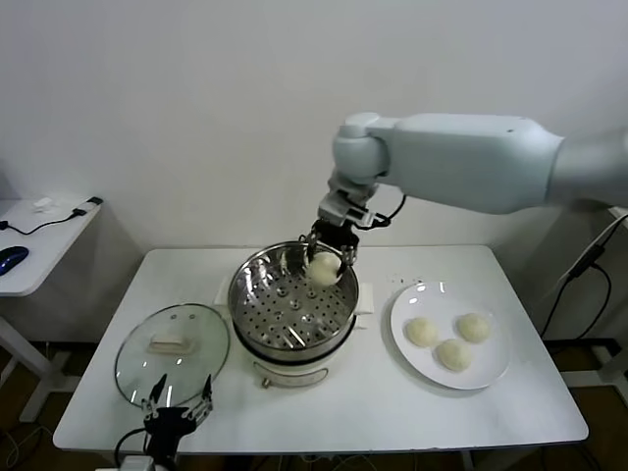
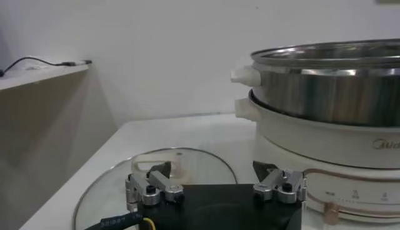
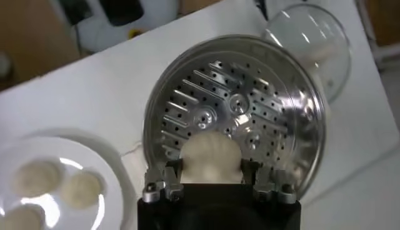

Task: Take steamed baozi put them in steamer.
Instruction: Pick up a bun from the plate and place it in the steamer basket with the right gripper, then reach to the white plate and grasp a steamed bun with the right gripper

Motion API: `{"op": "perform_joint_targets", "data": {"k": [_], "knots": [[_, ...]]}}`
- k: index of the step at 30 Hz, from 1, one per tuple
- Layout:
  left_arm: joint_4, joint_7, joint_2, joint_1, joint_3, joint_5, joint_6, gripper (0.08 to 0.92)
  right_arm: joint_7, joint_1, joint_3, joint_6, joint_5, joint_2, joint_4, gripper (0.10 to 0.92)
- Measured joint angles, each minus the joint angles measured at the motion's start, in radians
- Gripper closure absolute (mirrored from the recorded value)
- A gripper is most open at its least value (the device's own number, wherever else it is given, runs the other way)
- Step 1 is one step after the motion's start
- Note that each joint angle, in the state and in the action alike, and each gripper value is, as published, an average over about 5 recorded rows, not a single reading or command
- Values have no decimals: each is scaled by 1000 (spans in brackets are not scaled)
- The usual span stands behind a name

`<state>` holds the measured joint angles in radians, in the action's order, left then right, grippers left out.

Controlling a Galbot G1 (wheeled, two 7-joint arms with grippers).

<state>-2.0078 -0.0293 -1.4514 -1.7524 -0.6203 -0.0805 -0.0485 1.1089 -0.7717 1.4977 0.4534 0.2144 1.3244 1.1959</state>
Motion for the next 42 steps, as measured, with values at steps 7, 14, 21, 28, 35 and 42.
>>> {"op": "perform_joint_targets", "data": {"k": [7, 14, 21, 28, 35, 42], "knots": [[-6, -2, -3, -7, 1, 1, 1, 177, -15, 144, -87, 173, -203, 92, -178, 389], [1, -9, -5, -7, 1, 1, 5, 177, -40, 250, -166, 289, -336, 163, -345, 389], [7, -13, -6, -3, 1, 1, 7, 177, -64, 311, -218, 350, -403, 217, -468, 322], [12, -17, -8, 5, 2, 1, 6, 177, -77, 328, -234, 371, -409, 228, -512, 206], [8, -16, -8, 2, 7, 1, 5, 177, -32, 254, -190, 371, -276, 183, -467, 202], [-2, -14, -8, 1, 13, 2, 2, 177, 12, 59, 0, 317, 46, 56, -326, 203]]}}
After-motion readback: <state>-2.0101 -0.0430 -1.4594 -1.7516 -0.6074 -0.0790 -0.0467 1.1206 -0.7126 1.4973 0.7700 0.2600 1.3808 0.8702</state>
